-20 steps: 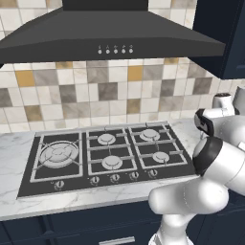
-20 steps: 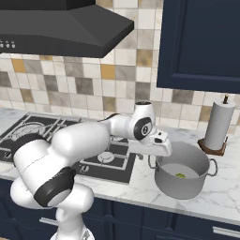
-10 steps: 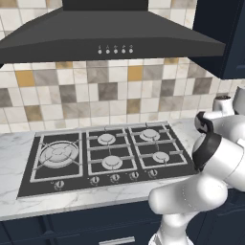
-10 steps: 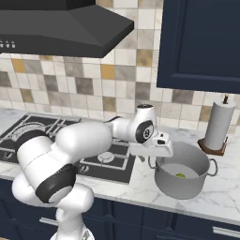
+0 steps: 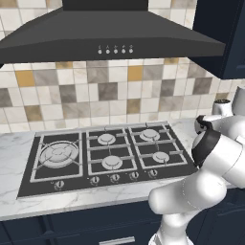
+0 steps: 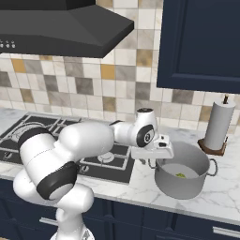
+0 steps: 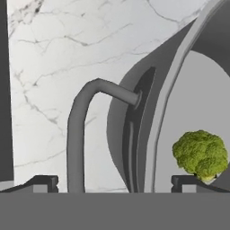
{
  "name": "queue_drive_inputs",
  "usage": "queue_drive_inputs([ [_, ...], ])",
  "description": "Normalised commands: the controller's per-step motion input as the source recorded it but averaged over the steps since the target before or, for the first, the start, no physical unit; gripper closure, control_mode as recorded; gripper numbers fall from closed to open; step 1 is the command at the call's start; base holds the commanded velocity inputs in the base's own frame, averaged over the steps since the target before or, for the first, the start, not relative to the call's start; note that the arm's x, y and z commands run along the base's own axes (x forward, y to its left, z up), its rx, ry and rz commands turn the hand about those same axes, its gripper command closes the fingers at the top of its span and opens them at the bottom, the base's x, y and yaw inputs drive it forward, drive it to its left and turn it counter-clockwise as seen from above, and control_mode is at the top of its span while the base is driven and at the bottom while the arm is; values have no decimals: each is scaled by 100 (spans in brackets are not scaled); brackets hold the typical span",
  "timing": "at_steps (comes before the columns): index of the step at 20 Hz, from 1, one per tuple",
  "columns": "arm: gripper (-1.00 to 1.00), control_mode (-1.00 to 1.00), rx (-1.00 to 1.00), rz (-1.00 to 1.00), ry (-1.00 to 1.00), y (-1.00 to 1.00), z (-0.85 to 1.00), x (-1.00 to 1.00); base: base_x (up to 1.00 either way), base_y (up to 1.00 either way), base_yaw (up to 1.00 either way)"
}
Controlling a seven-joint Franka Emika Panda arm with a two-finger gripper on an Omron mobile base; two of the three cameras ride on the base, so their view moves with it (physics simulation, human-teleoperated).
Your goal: Turn on the sink faucet. Then move the broccoli from the counter to the sink. Turn off the sink. Move the vegetable from the sink to the pot next to the stove. Finally move the pot to the front left burner.
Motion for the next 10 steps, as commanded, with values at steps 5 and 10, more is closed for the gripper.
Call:
queue_drive_inputs([
  [5, 100, -100, 0, 7, 0, -1, -16, 0, 0, 0, 0],
  [10, 100, -100, 0, 3, 0, 0, -4, 0, 0, 0, 0],
])
